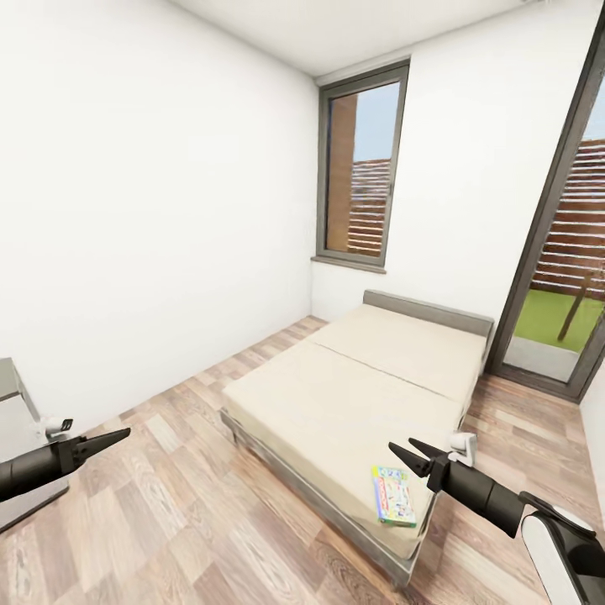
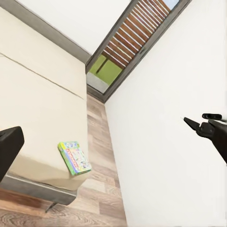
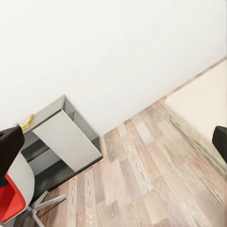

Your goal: Put all the toys in the child's room - the three board games (two on the bed and one on the table), the two jigsaw puzzles on the table, and the tennis ball on the table - inside the toy box on the table in the child's room.

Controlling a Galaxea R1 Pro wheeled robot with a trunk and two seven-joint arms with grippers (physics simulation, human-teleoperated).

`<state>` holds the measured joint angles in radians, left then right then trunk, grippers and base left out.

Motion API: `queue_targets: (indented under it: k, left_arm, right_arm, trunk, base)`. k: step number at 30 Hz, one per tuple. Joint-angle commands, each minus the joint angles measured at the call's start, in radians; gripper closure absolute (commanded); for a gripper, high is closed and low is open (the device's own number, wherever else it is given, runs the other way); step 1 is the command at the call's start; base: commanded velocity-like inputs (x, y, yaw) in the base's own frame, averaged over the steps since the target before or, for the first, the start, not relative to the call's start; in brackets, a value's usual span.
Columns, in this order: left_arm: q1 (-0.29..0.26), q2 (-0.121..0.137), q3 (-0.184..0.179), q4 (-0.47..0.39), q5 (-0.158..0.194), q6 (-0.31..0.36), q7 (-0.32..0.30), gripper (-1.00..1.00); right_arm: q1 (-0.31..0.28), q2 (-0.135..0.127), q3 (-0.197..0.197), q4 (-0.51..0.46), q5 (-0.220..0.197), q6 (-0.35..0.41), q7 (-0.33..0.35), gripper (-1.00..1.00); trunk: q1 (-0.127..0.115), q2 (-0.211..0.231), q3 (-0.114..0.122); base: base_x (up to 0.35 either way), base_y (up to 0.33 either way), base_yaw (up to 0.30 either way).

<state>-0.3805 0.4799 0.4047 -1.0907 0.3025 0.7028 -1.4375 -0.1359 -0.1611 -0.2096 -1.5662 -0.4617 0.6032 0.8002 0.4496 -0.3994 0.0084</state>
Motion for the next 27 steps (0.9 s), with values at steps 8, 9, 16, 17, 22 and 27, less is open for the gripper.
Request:
queue_targets:
  k: [8, 9, 16, 17, 22, 27]
  left_arm:
    - [0.000, 0.000, 0.000, 0.000, 0.002, 0.011, -0.003, -1.00]
    - [-0.001, 0.000, 0.000, 0.000, 0.002, 0.011, -0.003, -1.00]
    - [0.000, 0.000, 0.000, 0.000, 0.001, 0.010, -0.003, -1.00]
    - [0.000, 0.000, 0.000, 0.000, 0.002, 0.010, -0.003, -1.00]
    - [-0.001, 0.000, 0.000, 0.001, 0.002, 0.009, -0.003, -1.00]
    - [0.000, 0.000, 0.000, 0.000, 0.003, 0.009, -0.003, -1.00]
  right_arm:
    - [-0.001, 0.000, -0.001, 0.001, -0.006, 0.007, 0.001, -1.00]
    - [-0.001, 0.000, -0.001, 0.001, -0.006, 0.007, 0.001, -1.00]
    - [-0.001, 0.000, -0.001, 0.001, -0.006, 0.007, 0.000, -1.00]
    - [-0.001, 0.000, -0.001, 0.001, -0.006, 0.007, 0.000, -1.00]
    - [-0.001, 0.000, -0.001, 0.002, -0.006, 0.006, -0.001, -1.00]
    - [-0.001, 0.000, -0.001, 0.003, -0.006, 0.006, -0.001, -1.00]
  trunk:
    - [0.000, -0.001, 0.009]
    - [0.000, -0.001, 0.010]
    - [0.000, -0.001, 0.018]
    - [0.000, -0.001, 0.019]
    - [0.000, -0.001, 0.025]
    - [0.000, -0.001, 0.031]
  base:
    - [0.000, 0.126, -0.219]
    - [0.000, 0.157, -0.219]
    - [0.000, 0.167, -0.219]
    - [0.000, 0.159, -0.219]
    - [0.000, 0.090, -0.219]
    - [0.000, 0.023, -0.219]
